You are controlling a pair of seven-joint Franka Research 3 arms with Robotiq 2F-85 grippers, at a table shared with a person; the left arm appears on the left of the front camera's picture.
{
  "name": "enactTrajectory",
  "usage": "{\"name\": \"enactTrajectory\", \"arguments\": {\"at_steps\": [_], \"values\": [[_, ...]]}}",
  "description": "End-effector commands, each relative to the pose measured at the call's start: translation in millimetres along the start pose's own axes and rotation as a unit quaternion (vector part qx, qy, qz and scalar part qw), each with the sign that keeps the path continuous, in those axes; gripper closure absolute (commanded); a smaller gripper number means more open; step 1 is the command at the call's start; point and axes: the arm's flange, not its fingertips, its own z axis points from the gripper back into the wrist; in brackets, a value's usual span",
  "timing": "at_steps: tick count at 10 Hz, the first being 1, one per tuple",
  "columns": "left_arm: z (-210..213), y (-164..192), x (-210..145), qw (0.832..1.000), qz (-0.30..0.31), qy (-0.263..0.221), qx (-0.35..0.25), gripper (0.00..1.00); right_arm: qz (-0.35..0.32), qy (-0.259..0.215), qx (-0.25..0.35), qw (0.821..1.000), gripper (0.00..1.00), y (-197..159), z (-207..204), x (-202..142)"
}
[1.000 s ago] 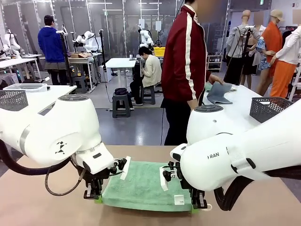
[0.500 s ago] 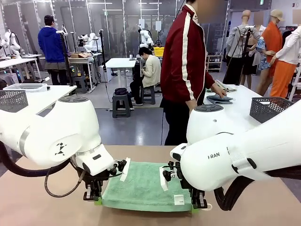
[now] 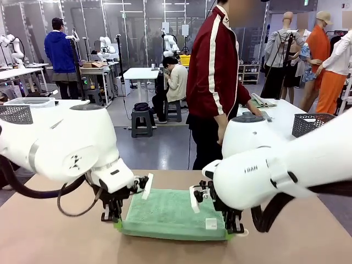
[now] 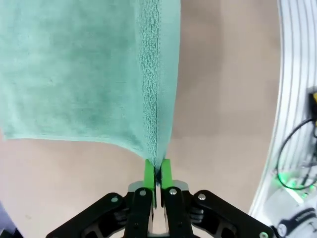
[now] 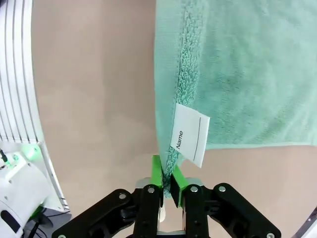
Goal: Fold the towels and place them in the basket.
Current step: When a person lays out a Towel with hook on the table, fold it in half twice.
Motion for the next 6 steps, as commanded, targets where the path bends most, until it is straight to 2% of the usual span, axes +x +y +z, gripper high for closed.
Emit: {"name": "enactTrajectory", "arguments": {"at_steps": [1,6], "values": [[10,45,-2,1.000,-0.018,0.006,-0.022,0.94,0.026,-0.009,0.018,0.999,0.93,-38,9,-13],[5,119,-12,0.999,-0.010,0.017,-0.031,0.94,0.054,-0.009,0.022,0.998,0.93,-121,10,-28]]}}
